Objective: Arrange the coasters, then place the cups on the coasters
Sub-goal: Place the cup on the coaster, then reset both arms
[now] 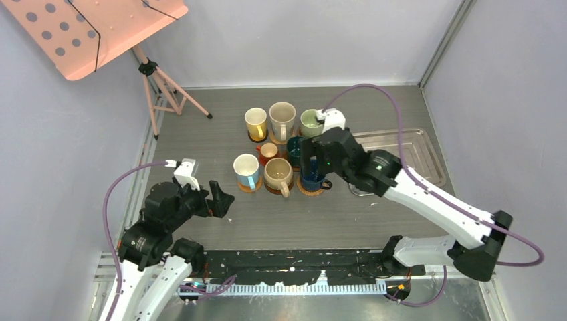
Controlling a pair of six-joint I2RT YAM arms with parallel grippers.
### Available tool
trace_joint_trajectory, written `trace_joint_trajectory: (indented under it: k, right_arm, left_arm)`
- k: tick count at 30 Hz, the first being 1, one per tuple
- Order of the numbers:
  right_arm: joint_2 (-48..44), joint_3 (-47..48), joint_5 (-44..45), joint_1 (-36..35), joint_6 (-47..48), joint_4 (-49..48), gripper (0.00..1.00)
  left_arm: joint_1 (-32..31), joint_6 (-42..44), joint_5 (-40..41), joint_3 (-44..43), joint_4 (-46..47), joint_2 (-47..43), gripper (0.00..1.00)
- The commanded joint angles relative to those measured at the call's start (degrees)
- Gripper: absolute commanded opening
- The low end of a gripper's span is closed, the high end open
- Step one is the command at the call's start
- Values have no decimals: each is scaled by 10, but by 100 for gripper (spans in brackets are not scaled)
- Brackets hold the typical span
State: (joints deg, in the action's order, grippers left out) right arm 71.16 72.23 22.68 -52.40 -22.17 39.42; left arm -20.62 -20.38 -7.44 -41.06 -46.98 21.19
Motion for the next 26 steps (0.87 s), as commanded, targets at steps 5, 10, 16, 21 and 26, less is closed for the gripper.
trace_joint_trajectory:
  k: [5, 10, 16, 21, 26]
  right_arm:
    - [-139, -37, 57, -2, -94, 41, 95]
    - [-218, -93, 54, -2, -117, 30, 95]
    - [-302, -144, 38, -2, -122, -1, 95]
    - [-323, -156, 37, -2, -121, -8, 95]
    - [-328, -153, 38, -2, -118, -14, 95]
  left_arm:
    - [-1, -40, -34, -75, 18, -2, 99]
    - [-1, -41, -39, -114, 10, 1, 99]
    - [-1, -50, -48, -124, 11, -8, 99]
    - [-1, -50, -39, -120, 10, -19, 99]
    - [-1, -45, -35, -119, 9, -19, 99]
